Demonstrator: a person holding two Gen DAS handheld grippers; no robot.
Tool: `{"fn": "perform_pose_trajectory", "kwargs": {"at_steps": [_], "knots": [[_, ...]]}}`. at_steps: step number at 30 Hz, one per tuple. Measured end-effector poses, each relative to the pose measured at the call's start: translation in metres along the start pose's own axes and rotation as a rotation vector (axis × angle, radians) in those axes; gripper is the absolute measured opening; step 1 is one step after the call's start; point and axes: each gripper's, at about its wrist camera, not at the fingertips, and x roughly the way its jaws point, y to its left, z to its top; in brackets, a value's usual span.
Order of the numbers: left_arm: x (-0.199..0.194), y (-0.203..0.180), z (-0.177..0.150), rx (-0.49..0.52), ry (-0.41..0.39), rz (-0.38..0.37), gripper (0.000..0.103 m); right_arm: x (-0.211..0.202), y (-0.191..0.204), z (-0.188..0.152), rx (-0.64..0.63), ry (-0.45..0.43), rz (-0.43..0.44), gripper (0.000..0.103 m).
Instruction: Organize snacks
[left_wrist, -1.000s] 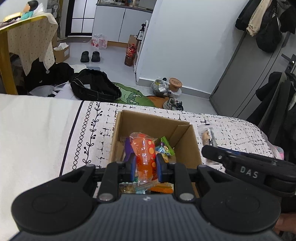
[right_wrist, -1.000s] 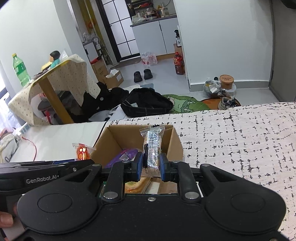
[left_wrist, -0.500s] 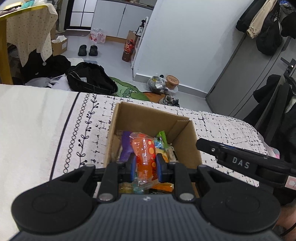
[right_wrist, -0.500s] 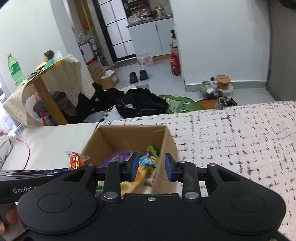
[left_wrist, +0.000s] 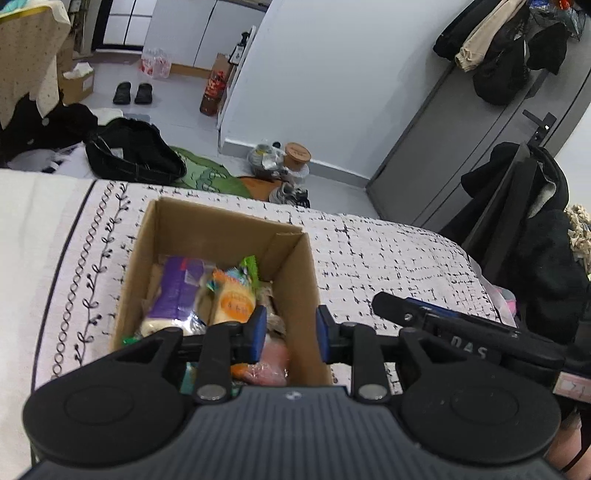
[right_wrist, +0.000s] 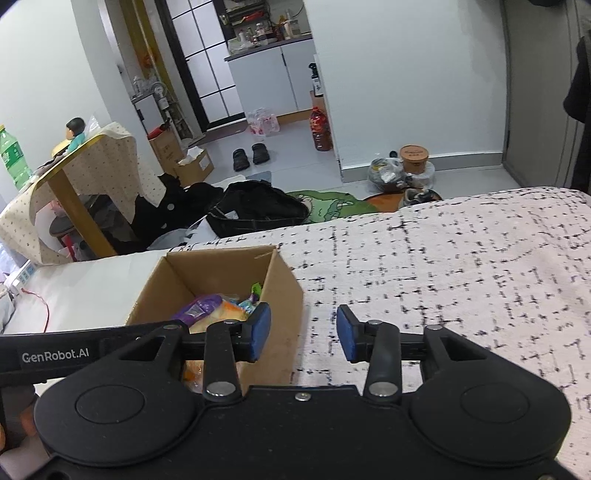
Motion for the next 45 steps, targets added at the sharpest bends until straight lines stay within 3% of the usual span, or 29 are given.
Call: {"fn": "perform_pose_trajectory", "kwargs": {"at_steps": [6,11,19,28,36,40,45], "knots": [[-0.010,0.000,0.002,0.004,0.000,0.053,0.031,-0.015,-0.011,-0.001,0.018,0.003,-0.015,0.047],[-0.025,0.001,0.003,0.024,-0.015,0.108,0.050,-0.027,-0.017,0.001,0.022,0.007,-0.009,0.051],[-0.046,-0.008,0.006,0.033,-0.011,0.157,0.066,-0.051,-0.019,0.007,0.006,0.006,0.033,0.058],[-0.076,-0.017,0.002,0.062,-0.038,0.227,0.074,-0.080,-0.025,0.010,-0.013,0.003,0.071,0.071],[-0.105,-0.030,-0.006,0.076,-0.071,0.274,0.086,-0.107,-0.028,0.010,-0.042,-0.025,0.106,0.097],[-0.118,-0.034,-0.010,0.084,-0.080,0.273,0.087,-0.118,-0.032,0.009,-0.044,-0.032,0.107,0.103],[-0.130,-0.037,-0.015,0.084,-0.074,0.272,0.087,-0.130,-0.038,0.006,-0.044,-0.031,0.118,0.103]]}}
